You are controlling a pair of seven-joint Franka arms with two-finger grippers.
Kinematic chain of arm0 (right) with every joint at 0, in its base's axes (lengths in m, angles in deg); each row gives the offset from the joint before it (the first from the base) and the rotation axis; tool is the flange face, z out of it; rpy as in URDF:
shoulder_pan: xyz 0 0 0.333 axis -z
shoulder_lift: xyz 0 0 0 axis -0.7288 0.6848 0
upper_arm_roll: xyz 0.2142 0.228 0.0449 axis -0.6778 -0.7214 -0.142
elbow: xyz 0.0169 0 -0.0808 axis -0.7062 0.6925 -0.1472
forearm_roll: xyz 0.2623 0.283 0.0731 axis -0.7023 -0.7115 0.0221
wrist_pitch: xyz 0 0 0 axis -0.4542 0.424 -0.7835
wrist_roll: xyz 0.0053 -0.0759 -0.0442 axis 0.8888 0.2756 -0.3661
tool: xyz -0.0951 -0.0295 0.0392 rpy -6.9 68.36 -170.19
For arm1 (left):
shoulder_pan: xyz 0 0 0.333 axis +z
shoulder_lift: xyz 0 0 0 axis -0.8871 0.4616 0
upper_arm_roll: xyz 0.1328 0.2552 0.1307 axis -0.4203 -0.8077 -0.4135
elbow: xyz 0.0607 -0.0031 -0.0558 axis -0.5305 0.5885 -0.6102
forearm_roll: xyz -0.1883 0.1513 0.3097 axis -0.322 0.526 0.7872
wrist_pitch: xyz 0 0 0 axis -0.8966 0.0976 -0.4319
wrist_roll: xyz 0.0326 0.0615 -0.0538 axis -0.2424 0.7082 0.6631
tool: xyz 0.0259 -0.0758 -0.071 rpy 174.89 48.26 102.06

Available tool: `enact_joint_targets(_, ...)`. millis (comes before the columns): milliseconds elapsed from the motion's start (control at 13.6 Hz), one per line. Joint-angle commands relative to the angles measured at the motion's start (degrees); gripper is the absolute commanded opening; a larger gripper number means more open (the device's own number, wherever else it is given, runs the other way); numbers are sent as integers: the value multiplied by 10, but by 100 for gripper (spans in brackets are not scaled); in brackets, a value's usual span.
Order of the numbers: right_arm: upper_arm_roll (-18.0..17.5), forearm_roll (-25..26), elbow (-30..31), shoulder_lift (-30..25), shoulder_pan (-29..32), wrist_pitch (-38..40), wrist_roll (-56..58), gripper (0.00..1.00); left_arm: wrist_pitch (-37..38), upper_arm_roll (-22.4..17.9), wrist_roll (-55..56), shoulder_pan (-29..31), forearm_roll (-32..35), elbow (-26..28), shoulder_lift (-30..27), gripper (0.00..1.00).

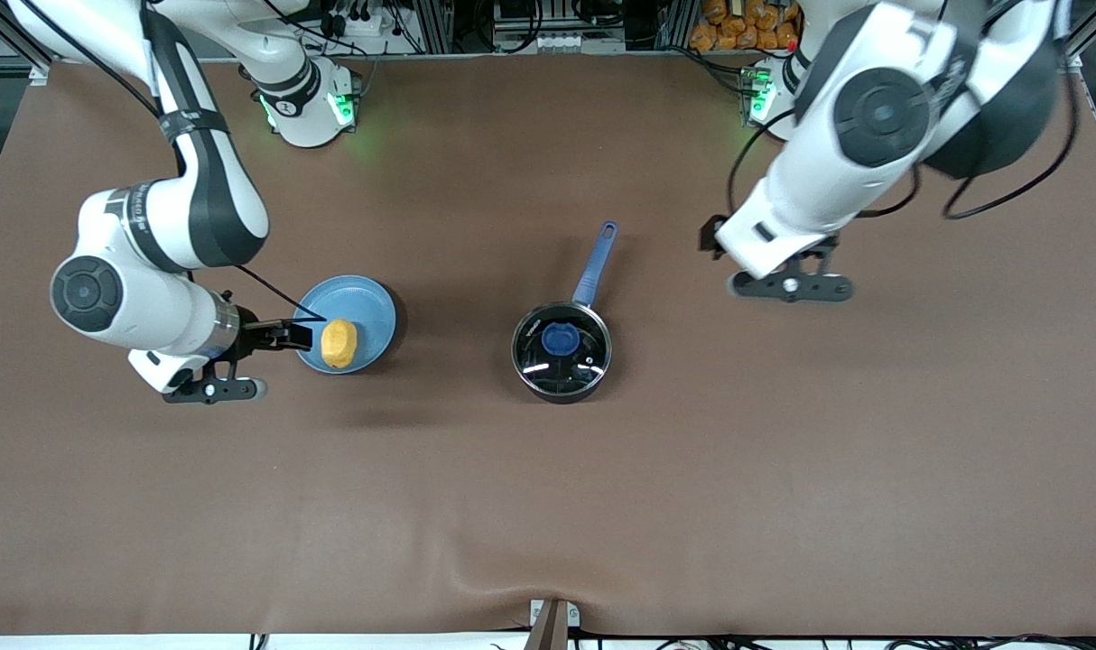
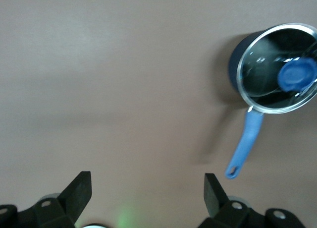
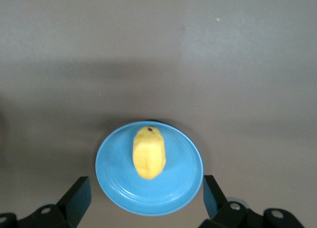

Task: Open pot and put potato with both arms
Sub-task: 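Reach the right gripper to the potato while the left gripper reaches the lid knob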

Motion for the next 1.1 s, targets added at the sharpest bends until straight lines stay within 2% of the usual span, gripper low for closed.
enact_joint_targets(0,-6,-7,60,-11,0,-68,-5,100,-29,-2,87,-45,9,-41,57,100)
enact_joint_targets(147,-25,-7,119,-24,15,-136,-5,100,-66,-2,161,-75,8,-67,99,100)
enact_joint_targets(294,-28,-7,172,-34,18,-201,-6,100,-83,-7,244,-114,8,-110,148,100)
enact_joint_targets(588,-28,-7,205,-32,19,-236,-6,100,-160,-16,340,-153,9,-131,200,100)
enact_joint_targets(882,-28,-19,241,-25,15,-276,-6,100,-197,-84,364,-224,8,-132,227,100)
enact_joint_targets(1029,-29,-23,248,-23,13,-287,-6,100,-217,-99,335,-240,9,-131,244,100)
